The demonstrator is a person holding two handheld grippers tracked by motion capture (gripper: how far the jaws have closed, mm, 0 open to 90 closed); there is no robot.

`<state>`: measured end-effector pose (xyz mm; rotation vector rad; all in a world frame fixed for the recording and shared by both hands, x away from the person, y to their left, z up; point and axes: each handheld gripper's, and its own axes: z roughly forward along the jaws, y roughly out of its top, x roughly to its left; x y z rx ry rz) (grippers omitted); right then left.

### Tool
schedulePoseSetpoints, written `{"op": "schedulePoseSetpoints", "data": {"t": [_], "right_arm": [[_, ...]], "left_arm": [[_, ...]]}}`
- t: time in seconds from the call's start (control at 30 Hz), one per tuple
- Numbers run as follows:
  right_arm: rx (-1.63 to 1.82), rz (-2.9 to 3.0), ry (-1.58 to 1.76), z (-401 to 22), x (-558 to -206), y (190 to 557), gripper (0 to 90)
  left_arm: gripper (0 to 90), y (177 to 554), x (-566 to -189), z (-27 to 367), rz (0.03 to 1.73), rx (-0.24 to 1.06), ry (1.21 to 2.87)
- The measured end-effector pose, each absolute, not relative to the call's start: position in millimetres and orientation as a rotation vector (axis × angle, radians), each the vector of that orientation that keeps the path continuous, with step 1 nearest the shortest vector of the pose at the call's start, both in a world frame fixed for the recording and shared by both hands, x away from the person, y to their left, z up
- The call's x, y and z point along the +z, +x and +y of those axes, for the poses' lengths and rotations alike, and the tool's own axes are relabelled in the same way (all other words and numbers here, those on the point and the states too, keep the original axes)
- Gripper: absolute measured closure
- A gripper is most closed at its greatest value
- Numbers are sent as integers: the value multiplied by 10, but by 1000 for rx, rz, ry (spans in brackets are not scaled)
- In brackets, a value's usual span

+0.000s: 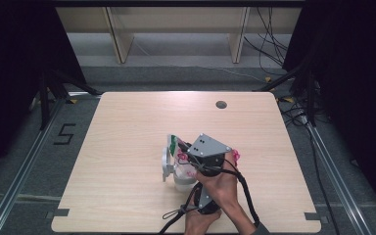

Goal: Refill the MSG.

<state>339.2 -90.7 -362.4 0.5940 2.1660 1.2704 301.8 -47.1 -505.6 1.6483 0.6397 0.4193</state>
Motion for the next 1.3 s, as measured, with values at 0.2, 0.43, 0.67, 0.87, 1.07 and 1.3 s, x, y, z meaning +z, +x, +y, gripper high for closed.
{"op": "schedulePoseSetpoints", "data": {"t": [0.2,0.43,0.67,0.87,1.07,1.3], "right_arm": [[1272,2160,572,-910,-3620,3404,897],[1272,2162,563,-904,-3614,3395,897],[1264,2166,570,-894,-3630,3407,897],[1266,2162,593,-886,-3630,3394,897],[1268,2165,571,-899,-3630,3426,897],[1254,2173,576,-879,-3646,3430,897]], "left_arm": [[756,3026,-5051,-448,628,434,1672],[757,3028,-5049,-440,617,439,1676],[756,3013,-5064,-460,642,419,1644],[756,3013,-5061,-457,642,413,1642],[756,3026,-5059,-459,642,414,1643],[755,3035,-5066,-458,643,412,1650]]}}
